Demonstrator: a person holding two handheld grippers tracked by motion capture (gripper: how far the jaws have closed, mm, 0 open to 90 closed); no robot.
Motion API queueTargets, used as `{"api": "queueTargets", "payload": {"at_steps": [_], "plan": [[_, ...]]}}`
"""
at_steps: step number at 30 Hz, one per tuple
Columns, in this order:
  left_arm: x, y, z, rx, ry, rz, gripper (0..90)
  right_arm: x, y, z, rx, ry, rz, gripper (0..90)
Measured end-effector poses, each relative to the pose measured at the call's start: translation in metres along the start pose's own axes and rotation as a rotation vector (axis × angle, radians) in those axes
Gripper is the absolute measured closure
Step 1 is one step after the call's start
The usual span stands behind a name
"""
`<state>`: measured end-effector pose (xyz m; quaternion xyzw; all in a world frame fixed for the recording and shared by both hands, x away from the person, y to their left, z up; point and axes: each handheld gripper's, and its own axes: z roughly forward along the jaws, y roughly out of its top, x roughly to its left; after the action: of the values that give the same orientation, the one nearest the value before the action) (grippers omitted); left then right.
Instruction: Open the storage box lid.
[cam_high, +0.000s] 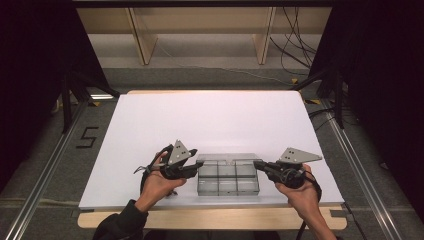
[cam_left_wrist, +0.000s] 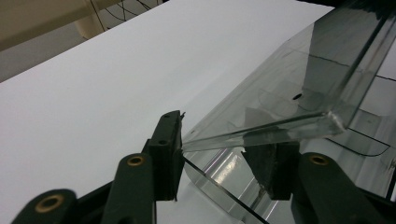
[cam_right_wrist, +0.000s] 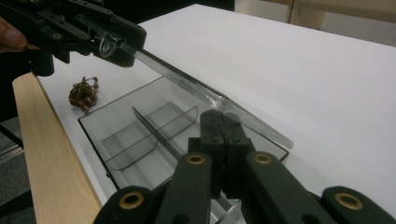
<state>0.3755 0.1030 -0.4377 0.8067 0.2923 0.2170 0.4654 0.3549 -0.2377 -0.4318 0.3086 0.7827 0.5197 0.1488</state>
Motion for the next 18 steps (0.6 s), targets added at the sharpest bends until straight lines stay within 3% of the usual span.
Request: {"api": "queueTargets", "payload": {"at_steps": [2,5,6,7,12,14,18], "plan": [[0.0014,-0.0001,0.0012,-0.006,-0.002,0.007,58.8,-0.0015,0.0009,-0.0001,0.019,-0.004,0.008,90.0],[0.0015,-0.0004,0.0024,-0.014,-0.005,0.014,60.3,-0.003,0.0011,0.0017,0.006,0.003,0.014,90.0],[0.002,-0.0003,0.0032,-0.014,-0.014,0.024,61.7,-0.0043,0.0014,0.0014,0.006,-0.014,0.01,90.0],[0.0015,-0.0002,0.0039,-0.015,-0.009,0.027,63.0,-0.0046,0.0018,0.0016,0.015,0.008,0.028,90.0],[0.0026,0.0028,0.0082,-0.008,-0.003,0.07,67.2,-0.0081,0.0012,0.0033,0.009,-0.009,0.01,90.0],[0.0043,0.004,0.0086,-0.003,-0.002,0.063,68.2,-0.0064,-0.0003,0.0032,0.023,0.006,0.047,90.0],[0.0077,0.0063,0.0098,-0.009,-0.002,0.068,70.4,-0.0078,-0.0075,0.002,0.03,0.0,0.048,90.0]]}}
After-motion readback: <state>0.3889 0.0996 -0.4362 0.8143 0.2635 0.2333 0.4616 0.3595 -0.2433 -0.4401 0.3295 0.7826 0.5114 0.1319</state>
